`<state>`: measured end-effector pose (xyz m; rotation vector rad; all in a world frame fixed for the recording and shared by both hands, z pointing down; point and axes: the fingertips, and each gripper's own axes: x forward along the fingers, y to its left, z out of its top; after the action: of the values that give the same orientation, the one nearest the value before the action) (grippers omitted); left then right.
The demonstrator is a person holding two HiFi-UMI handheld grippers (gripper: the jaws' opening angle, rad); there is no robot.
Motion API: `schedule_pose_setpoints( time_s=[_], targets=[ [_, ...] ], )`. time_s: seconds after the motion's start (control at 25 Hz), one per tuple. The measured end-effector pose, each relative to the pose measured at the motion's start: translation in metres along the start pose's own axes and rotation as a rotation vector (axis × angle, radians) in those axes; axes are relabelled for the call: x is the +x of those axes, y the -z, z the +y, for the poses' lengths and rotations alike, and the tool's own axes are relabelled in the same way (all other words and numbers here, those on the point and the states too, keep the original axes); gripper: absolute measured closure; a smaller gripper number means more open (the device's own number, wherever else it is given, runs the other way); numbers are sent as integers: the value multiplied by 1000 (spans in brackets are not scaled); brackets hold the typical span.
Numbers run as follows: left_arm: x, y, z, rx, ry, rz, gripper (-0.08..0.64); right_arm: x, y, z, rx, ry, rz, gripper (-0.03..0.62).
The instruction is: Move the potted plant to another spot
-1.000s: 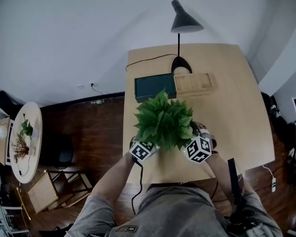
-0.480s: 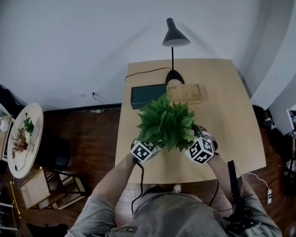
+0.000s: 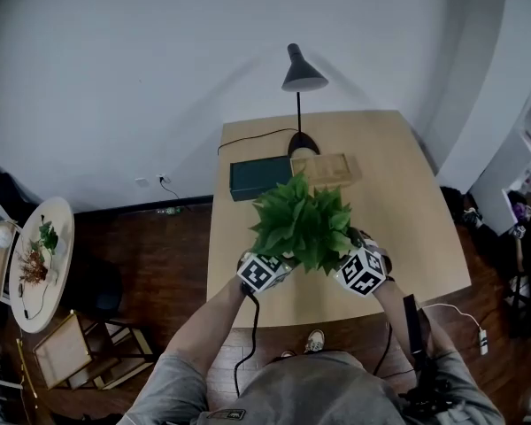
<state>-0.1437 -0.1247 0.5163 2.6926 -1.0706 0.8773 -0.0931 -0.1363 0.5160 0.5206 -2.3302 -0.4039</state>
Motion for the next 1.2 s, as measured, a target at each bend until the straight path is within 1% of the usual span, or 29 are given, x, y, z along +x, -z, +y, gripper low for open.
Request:
schedule_pose_setpoints(
  time_s=[0.28, 0.44, 0.64, 0.92, 1.2],
  targets=[
    [10, -1, -28, 23, 53, -17, 279, -23, 21, 12, 41, 32, 42, 310],
    [24, -8, -39, 22, 77, -13, 279, -32, 35, 7, 47, 38, 46, 310],
    [61, -33, -37, 18, 49, -14, 279, -37, 62, -29, 41, 26, 30, 311],
    [127, -73, -34, -37, -19, -12, 279, -47, 110, -92, -17, -31, 12, 313],
    [176, -98, -47, -78, -42, 14, 279, -62, 153, -126, -22, -81, -1, 313]
  ],
)
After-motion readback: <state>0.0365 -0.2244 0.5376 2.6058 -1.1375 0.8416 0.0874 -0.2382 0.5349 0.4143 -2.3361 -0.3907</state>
